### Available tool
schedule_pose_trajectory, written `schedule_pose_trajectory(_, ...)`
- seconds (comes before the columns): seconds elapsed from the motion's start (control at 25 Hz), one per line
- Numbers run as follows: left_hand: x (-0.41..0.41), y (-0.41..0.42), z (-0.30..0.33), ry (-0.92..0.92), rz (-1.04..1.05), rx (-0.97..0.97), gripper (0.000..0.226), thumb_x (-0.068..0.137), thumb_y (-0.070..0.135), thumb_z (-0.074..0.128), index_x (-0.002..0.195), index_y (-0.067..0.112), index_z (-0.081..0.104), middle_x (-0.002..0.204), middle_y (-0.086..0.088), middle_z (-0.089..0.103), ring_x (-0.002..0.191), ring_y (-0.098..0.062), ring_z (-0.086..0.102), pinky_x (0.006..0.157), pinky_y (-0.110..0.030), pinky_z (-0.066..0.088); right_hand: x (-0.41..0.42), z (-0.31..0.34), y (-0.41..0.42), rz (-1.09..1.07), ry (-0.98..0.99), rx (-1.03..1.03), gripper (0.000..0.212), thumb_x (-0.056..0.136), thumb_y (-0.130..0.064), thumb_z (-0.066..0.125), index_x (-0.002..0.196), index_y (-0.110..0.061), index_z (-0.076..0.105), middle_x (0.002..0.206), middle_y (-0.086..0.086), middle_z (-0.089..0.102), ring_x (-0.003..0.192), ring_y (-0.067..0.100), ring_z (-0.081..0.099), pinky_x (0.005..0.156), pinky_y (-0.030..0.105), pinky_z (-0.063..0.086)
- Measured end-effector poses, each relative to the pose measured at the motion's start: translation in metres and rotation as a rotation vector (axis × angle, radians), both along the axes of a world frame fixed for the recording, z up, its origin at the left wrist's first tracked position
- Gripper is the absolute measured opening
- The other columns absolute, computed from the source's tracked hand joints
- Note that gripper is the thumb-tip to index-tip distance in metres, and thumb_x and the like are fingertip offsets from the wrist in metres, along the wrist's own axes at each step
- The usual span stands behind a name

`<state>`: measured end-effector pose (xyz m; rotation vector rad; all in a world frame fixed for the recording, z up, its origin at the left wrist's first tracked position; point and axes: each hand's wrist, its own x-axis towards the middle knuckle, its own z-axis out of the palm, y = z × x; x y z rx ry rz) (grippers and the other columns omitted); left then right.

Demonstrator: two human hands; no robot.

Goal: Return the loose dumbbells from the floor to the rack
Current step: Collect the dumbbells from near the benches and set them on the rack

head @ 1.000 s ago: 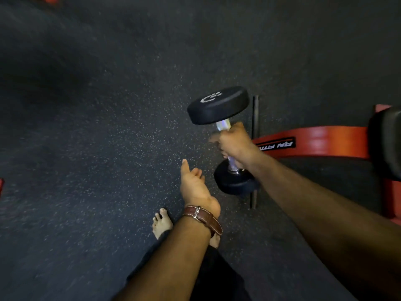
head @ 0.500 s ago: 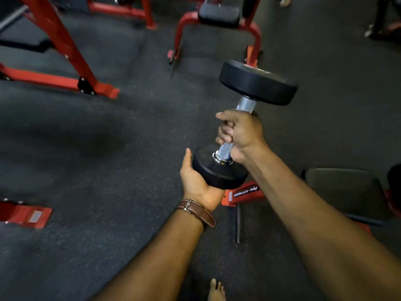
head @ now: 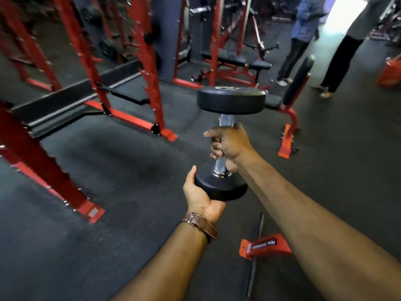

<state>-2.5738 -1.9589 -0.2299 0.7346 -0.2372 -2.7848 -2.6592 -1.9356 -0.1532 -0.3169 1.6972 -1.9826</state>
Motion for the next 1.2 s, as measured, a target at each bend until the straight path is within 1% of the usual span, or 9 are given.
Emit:
schedule_pose_trajectory(0.12, 0.045, -0.053, 0.029, 0.033, 0.174, -0.038, 0.057, 0.092, 0.043, 0.049, 0.134, 0.006, 0.06, 0.131, -0.021, 0.064, 0.113, -0.04, 0.061, 0.103, -0.053, 0.045, 0.047, 0.034, -0.066, 0.163, 0.074, -0.009, 0.062, 0.082, 0.004, 0.063, 0.03, -0.019, 0.038, 0.036, -0.001, 0.026, 0.033, 0.013, 0.02, 0.049, 0.029, 0.021)
schedule_pose_trajectory(0.24, 0.104, -0.112, 0.049, 0.041, 0.321, -0.067, 0.054, 0.093, 0.044, 0.048, 0.128, 0.006, 0.064, 0.115, -0.021, 0.07, 0.098, -0.038, 0.066, 0.093, -0.049, 0.051, 0.104, 0.051, -0.142, 0.317, 0.12, -0.032, 0.054, 0.081, 0.004, 0.063, 0.038, -0.018, 0.04, 0.035, -0.003, 0.028, 0.03, 0.012, 0.022, 0.047, 0.026, 0.021)
schedule_pose_trajectory(0.36, 0.187, -0.186, 0.057, 0.056, 0.453, -0.116, 0.053, 0.092, 0.045, 0.047, 0.123, 0.006, 0.066, 0.114, -0.021, 0.069, 0.101, -0.038, 0.064, 0.1, -0.05, 0.047, 0.189, 0.061, -0.228, 0.53, 0.136, -0.041, 0.046, 0.084, 0.001, 0.061, 0.049, -0.015, 0.036, 0.034, -0.004, 0.028, 0.029, 0.012, 0.022, 0.046, 0.026, 0.021)
schedule_pose_trajectory(0.48, 0.286, -0.264, 0.061, -0.013, 0.606, -0.189, 0.048, 0.091, 0.045, 0.049, 0.115, 0.008, 0.069, 0.106, -0.019, 0.072, 0.1, -0.037, 0.064, 0.097, -0.048, 0.048, 0.292, 0.074, -0.307, 0.667, 0.146, -0.091, 0.051, 0.081, 0.002, 0.062, 0.039, -0.016, 0.039, 0.032, -0.003, 0.03, 0.029, 0.014, 0.025, 0.046, 0.026, 0.023)
schedule_pose_trajectory(0.68, 0.456, -0.362, 0.084, -0.009, 0.77, -0.23, 0.064, 0.086, 0.046, 0.052, 0.134, 0.004, 0.06, 0.131, -0.022, 0.063, 0.111, -0.04, 0.064, 0.104, -0.053, 0.046, 0.463, 0.091, -0.419, 0.924, 0.098, -0.188, 0.053, 0.082, 0.002, 0.06, 0.038, -0.018, 0.04, 0.034, 0.0, 0.028, 0.027, 0.015, 0.025, 0.044, 0.024, 0.025)
schedule_pose_trajectory(0.8, 0.549, -0.41, 0.096, 0.003, 0.914, -0.245, 0.059, 0.09, 0.047, 0.047, 0.117, 0.0, 0.069, 0.111, -0.024, 0.071, 0.088, -0.038, 0.072, 0.088, -0.047, 0.053, 0.563, 0.103, -0.478, 1.078, 0.089, -0.186, 0.058, 0.085, 0.0, 0.059, 0.032, -0.018, 0.04, 0.034, -0.001, 0.026, 0.028, 0.014, 0.023, 0.048, 0.027, 0.022)
schedule_pose_trajectory(0.96, 0.651, -0.464, 0.105, -0.037, 1.137, -0.273, 0.057, 0.096, 0.042, 0.042, 0.078, 0.004, 0.081, 0.089, -0.02, 0.076, 0.073, -0.033, 0.074, 0.082, -0.044, 0.053, 0.675, 0.113, -0.544, 1.23, 0.072, -0.205, 0.051, 0.084, 0.001, 0.058, 0.042, -0.017, 0.037, 0.034, -0.002, 0.027, 0.031, 0.014, 0.021, 0.049, 0.028, 0.02)
schedule_pose_trajectory(1.08, 0.731, -0.509, 0.102, -0.064, 1.271, -0.215, 0.046, 0.091, 0.043, 0.05, 0.104, 0.007, 0.075, 0.105, -0.021, 0.073, 0.093, -0.038, 0.068, 0.102, -0.052, 0.046, 0.762, 0.112, -0.595, 1.346, 0.07, -0.208, 0.048, 0.085, 0.001, 0.058, 0.045, -0.015, 0.036, 0.034, -0.002, 0.026, 0.032, 0.014, 0.021, 0.049, 0.027, 0.02)
schedule_pose_trajectory(1.2, 0.802, -0.563, 0.096, -0.109, 1.379, -0.192, 0.048, 0.088, 0.042, 0.053, 0.117, 0.008, 0.071, 0.11, -0.022, 0.071, 0.1, -0.04, 0.065, 0.108, -0.056, 0.04, 0.84, 0.107, -0.653, 1.46, 0.073, -0.169, 0.059, 0.086, -0.002, 0.058, 0.032, -0.018, 0.041, 0.034, -0.002, 0.027, 0.03, 0.014, 0.022, 0.047, 0.027, 0.021)
